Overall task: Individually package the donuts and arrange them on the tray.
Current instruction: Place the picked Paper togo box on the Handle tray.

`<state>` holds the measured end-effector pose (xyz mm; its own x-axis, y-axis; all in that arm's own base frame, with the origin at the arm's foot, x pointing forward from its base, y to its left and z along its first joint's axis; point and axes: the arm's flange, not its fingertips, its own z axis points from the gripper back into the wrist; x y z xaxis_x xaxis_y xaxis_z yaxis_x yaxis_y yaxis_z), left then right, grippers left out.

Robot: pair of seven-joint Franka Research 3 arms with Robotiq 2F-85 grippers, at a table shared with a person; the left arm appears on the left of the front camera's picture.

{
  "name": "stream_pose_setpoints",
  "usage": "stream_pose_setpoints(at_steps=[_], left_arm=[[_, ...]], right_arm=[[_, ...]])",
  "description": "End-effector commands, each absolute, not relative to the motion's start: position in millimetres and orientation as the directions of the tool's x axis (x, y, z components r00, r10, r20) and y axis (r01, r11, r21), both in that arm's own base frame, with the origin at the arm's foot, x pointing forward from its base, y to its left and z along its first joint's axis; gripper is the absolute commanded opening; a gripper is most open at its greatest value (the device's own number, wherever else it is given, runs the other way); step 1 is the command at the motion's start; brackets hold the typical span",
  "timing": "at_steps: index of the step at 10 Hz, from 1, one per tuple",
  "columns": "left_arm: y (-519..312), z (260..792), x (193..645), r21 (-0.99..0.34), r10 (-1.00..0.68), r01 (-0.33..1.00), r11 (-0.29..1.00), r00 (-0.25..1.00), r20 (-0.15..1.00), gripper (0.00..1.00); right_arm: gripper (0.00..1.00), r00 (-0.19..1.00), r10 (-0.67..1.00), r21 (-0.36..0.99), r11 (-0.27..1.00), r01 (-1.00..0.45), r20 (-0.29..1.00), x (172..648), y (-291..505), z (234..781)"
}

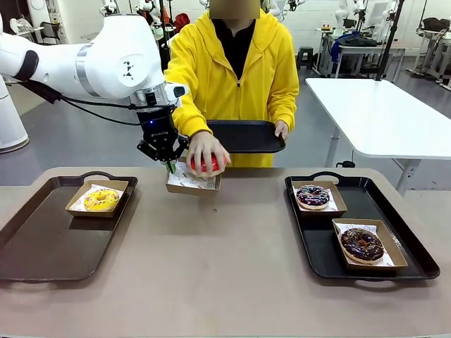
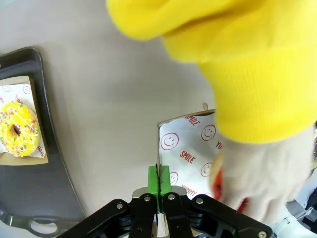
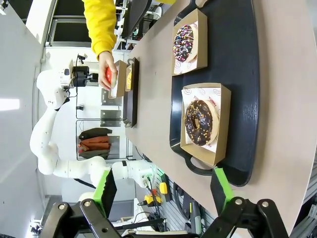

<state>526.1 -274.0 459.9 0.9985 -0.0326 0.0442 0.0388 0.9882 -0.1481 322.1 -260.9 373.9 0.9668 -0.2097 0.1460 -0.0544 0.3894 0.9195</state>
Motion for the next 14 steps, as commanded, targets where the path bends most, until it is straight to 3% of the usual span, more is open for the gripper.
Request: stream_pose_setpoints(at_steps=[1,12,14], left_arm=[[-273,463,525,-0.149,-0.032,0.039,0.988,0.998,0.052,0.0],[-274,460,526,-0.148,-0.033,0.039,0.988,0.998,0.044,0.01],[-235,481,493,-0.063,-0.09,0.092,0.994,0.995,0.04,0.01]], right_arm=[[1.0,0.965,-0.229,0.928,0.37,-0.035,0.128,322,-259,374],[1.0,0.965,-0.229,0.928,0.37,-0.035,0.128,322,-259,374],[1.0,0.965,-0.229,0.928,0.37,-0.035,0.128,322,-259,374]])
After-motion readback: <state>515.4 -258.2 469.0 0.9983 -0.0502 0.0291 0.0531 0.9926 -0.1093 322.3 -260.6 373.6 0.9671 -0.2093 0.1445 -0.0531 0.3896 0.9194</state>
